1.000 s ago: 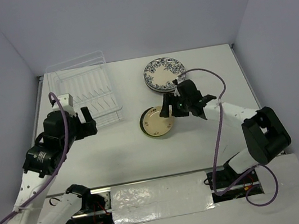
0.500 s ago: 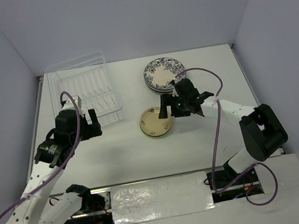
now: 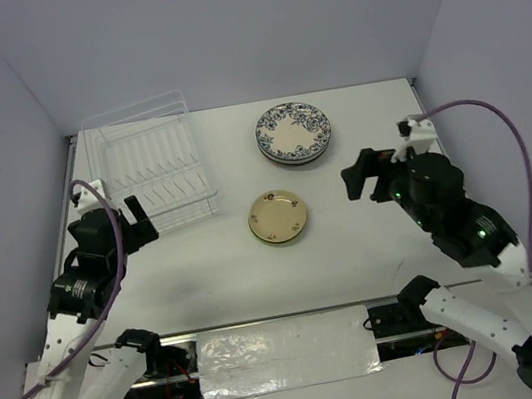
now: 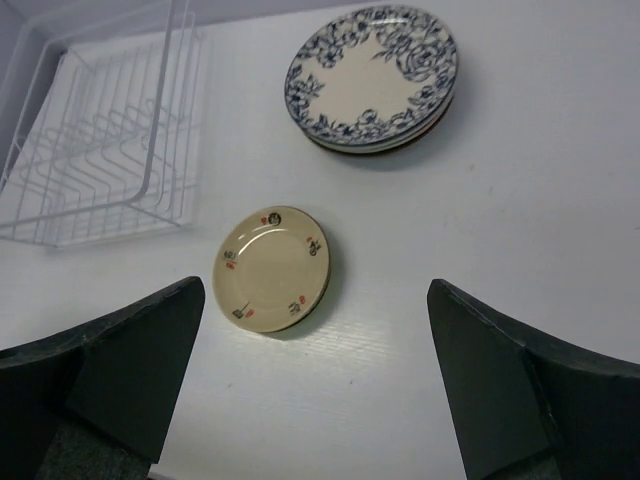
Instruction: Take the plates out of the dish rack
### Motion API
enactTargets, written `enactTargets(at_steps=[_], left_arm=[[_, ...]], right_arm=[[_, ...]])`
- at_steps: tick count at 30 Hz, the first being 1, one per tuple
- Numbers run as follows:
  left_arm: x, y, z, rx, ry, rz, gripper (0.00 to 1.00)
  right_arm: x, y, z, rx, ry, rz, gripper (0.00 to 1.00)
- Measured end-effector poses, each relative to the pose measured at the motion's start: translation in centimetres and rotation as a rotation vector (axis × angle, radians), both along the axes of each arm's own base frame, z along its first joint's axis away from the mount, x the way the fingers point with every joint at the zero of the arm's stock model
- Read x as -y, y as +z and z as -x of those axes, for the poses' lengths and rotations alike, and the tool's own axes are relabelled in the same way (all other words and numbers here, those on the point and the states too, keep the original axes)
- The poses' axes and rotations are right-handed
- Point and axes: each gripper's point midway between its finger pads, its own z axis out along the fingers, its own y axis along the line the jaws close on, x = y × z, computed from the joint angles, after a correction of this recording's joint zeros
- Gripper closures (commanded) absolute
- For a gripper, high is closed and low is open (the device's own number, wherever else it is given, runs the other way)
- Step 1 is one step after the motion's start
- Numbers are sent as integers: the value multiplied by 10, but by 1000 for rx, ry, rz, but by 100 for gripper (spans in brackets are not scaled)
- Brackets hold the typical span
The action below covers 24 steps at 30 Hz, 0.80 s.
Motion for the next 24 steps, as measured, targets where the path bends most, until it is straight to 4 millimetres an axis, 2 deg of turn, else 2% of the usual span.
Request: enactTargets(at_steps=[2,4,9,11,16,24], left_arm=[[-5,4,5,24,29,7,0],[-10,12,10,62,48,14,1],[-19,27,21,142,83,25,0],[-21,30,23,161,98,32,1],[-22,31,26,173,106,40,0],[-21,31,25,171,99,43,1]], right_arm=[[21,14,15,33,-53,11,0],[39,17,27,29,-101,37,0],[65,-2,49,-45,-155,119,0],[71,-3,58,-44,-161,123,0],[84,7,79,24,-165,77,0],[83,7,83,28,-149,67,0]])
